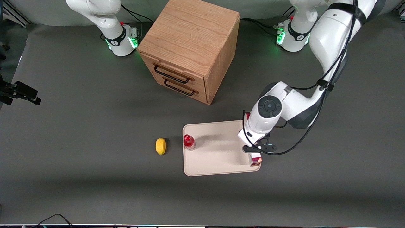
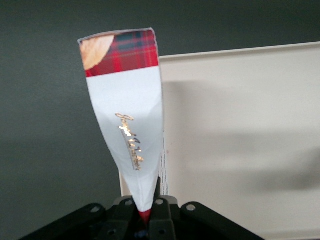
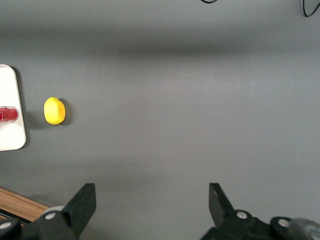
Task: Place red cookie box on tray
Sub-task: 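Lower the cookie box onto the tray beside its rim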
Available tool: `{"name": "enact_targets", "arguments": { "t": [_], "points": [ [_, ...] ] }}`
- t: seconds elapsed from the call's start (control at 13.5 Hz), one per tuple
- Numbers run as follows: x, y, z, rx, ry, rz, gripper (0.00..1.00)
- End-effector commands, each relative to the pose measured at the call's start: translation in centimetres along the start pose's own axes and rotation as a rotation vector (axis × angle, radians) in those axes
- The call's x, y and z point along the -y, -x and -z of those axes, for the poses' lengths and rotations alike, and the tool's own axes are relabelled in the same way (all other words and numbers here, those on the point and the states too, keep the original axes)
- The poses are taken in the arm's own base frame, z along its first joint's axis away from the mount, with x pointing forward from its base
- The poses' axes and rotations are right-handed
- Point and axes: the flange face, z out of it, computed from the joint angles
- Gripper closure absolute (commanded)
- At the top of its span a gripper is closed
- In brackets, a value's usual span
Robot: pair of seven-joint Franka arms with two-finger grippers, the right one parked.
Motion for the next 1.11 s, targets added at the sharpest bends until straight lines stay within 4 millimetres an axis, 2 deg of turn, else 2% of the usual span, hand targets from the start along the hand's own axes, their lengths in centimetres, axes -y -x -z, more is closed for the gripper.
{"name": "enact_targets", "arguments": {
  "t": [0.0, 0.37, 0.44, 0.66, 0.81, 0.89, 1.03],
  "points": [
    [-0.4, -0.2, -1.4, -0.034, 0.013, 0.02, 1.0],
    [-0.6, 0.0, -5.1, -0.034, 0.04, 0.045, 1.0],
    [0.0, -0.4, -5.9, -0.041, 0.043, 0.055, 1.0],
    [0.1, -0.5, -6.2, -0.043, 0.047, 0.056, 1.0],
    [0.2, -0.6, -6.3, -0.042, 0.047, 0.055, 0.24],
    [0.3, -0.6, -6.3, -0.042, 0.045, 0.054, 0.0],
    [0.3, -0.6, -6.1, -0.042, 0.044, 0.051, 0.0]
  ]
}}
